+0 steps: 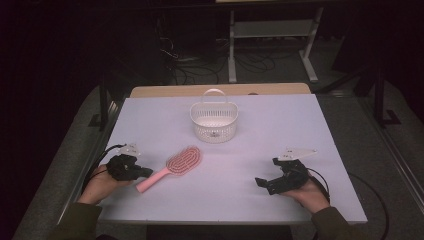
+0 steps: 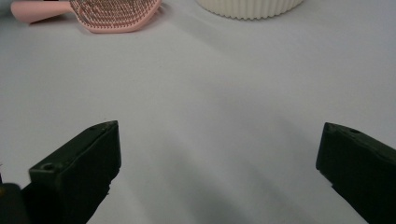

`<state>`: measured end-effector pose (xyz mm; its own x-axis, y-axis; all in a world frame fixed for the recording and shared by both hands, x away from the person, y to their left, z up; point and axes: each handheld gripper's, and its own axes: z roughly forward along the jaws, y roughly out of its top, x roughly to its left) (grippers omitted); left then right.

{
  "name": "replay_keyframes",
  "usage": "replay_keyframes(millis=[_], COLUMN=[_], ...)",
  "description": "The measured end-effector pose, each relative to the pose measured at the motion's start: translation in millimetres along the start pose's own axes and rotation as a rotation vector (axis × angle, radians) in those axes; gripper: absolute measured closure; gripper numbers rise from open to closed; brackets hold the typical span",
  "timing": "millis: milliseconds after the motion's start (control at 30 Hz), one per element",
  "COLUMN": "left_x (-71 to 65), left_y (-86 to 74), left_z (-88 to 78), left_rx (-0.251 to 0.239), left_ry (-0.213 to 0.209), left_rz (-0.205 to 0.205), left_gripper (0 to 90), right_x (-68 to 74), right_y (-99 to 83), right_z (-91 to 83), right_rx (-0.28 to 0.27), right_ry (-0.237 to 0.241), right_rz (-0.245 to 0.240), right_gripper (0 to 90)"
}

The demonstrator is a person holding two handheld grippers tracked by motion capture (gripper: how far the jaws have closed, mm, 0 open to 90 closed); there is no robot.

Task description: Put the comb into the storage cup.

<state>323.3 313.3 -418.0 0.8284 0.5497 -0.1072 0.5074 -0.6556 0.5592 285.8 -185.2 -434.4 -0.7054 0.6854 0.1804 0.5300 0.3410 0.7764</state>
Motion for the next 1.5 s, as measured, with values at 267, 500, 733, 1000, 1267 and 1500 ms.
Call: replay_keyframes(millis=[267,500,733,1000,1267,1500], left_x=[-9.7,-13.9,-23.5,-39.2,-52.9,-55.3], left_y=[-1.9,5.5,18.4,34.4,44.3,46.4], left_z=[1.6,-9.0,-14.6,-1.8,15.0,23.0], left_rx=[-0.001,-0.101,-0.244,-0.319,-0.333,-0.319], left_ry=[-0.013,-0.005,-0.005,0.016,0.012,0.035], left_rz=[0.003,-0.015,-0.032,0.013,0.051,0.042], left_gripper=[90.0,90.0,79.0,55.2,29.1,0.0], right_x=[0.1,0.0,0.1,0.2,0.2,0.1], right_y=[0.0,0.2,0.4,0.5,0.6,0.5], right_z=[0.2,0.1,0.1,0.1,-0.2,-0.4], right_rx=[0.001,0.0,-0.002,-0.003,-0.003,-0.002], right_ry=[0.001,0.001,0.002,0.003,0.004,0.005], right_rz=[-0.001,0.0,-0.003,-0.004,-0.006,-0.008], right_gripper=[0.0,0.0,0.0,0.0,0.0,0.0])
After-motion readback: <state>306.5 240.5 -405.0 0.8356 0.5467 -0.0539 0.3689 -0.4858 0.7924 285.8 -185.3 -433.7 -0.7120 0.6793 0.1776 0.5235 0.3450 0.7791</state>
